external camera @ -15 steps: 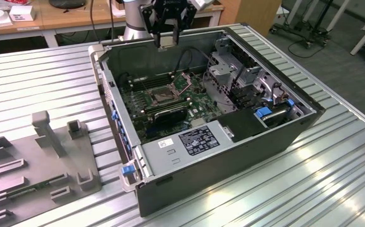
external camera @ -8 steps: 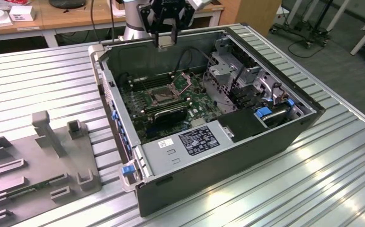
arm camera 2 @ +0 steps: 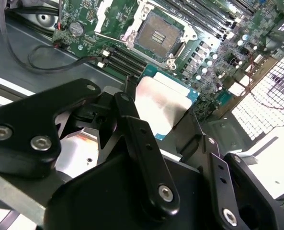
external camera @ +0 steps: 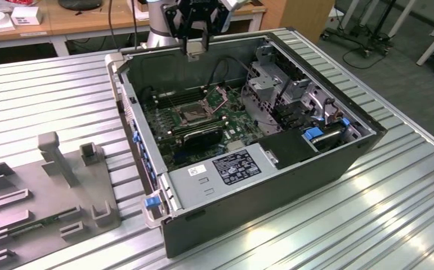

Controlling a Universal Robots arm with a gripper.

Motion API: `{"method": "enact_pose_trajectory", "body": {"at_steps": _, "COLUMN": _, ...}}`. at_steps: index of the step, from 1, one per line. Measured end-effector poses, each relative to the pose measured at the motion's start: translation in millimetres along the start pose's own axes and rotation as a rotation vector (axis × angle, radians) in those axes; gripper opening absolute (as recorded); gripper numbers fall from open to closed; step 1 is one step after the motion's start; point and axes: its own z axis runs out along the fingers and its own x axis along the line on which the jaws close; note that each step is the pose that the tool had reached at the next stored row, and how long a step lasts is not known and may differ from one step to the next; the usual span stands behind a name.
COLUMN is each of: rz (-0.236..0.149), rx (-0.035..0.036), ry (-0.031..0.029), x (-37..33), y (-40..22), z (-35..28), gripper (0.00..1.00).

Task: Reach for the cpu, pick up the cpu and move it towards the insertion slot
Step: 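Pick up the cpu and move it towards the insertion slot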

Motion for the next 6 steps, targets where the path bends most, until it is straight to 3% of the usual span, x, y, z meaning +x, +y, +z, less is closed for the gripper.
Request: {"method": "enact_pose_trajectory", "body": {"at_steps": 6, "rz": 0.0, "rx": 0.0, "ry": 0.0, "x": 0.0, "y": 0.4, "z": 0.8, "gripper": 0.55}}
